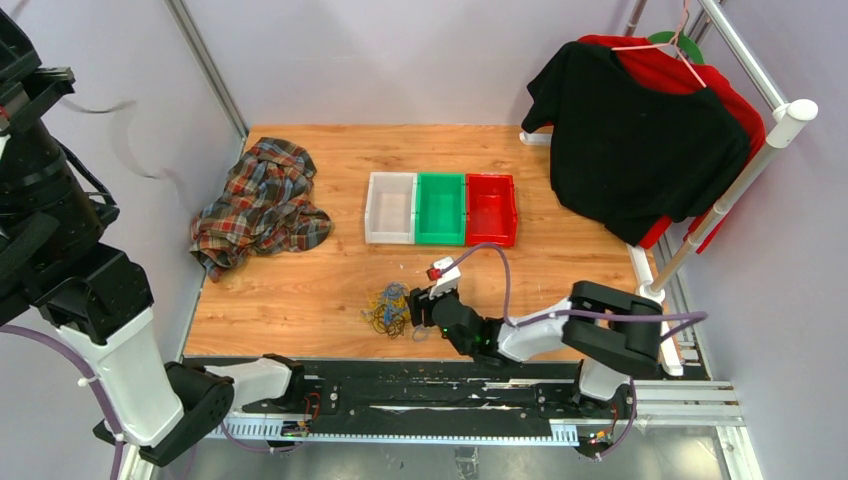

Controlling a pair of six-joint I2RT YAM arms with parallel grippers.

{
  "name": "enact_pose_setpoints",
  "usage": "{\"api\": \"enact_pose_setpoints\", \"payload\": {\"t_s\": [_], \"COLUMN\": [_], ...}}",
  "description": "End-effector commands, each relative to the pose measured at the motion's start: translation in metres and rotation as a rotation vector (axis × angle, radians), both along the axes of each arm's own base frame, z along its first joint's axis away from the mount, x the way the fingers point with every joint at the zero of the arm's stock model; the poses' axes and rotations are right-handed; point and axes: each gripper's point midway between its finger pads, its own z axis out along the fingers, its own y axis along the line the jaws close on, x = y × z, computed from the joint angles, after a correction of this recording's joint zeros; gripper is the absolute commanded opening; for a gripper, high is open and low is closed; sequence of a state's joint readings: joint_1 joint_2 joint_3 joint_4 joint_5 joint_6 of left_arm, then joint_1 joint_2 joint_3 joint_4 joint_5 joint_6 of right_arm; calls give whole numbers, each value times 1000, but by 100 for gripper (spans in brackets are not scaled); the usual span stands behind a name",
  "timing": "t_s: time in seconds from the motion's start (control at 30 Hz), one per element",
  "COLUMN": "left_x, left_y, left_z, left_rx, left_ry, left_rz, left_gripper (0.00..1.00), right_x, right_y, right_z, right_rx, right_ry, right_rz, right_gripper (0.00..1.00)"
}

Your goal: Untangle the cables

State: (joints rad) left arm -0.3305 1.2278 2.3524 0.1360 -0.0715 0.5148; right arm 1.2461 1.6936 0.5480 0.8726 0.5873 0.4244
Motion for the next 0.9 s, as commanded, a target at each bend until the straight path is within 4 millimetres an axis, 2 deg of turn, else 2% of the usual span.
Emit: {"api": "enact_pose_setpoints", "payload": {"t_s": [0.0,0.17,0.3,0.43,0.57,0.73,0.87], "left_x": [0,22,45,75,104,137,166], "left_y": [-3,-23,-49,-83,-98,-121,-142], "left_z": [-2,-22,-44,-87,-126,-175,-221], "left_rx": [30,105,196,314,325,331,323], "left_ry": [-19,51,154,310,435,594,726], "left_rz": [34,-23,-114,-238,-301,-421,-525], "left_gripper": [1,0,0,1,0,0,0], "right_x": [-1,-16,-19,-24,-12,23,59], "right_y": [-14,13,37,58,75,80,68], "right_z": [42,98,149,191,226,240,232], "right_rx": [5,18,72,108,175,193,188], "right_ry": [-94,-202,-286,-349,-381,-378,-334], "right_rz": [-22,111,197,288,317,299,223], "right_gripper": [63,74,77,77,77,76,74]}}
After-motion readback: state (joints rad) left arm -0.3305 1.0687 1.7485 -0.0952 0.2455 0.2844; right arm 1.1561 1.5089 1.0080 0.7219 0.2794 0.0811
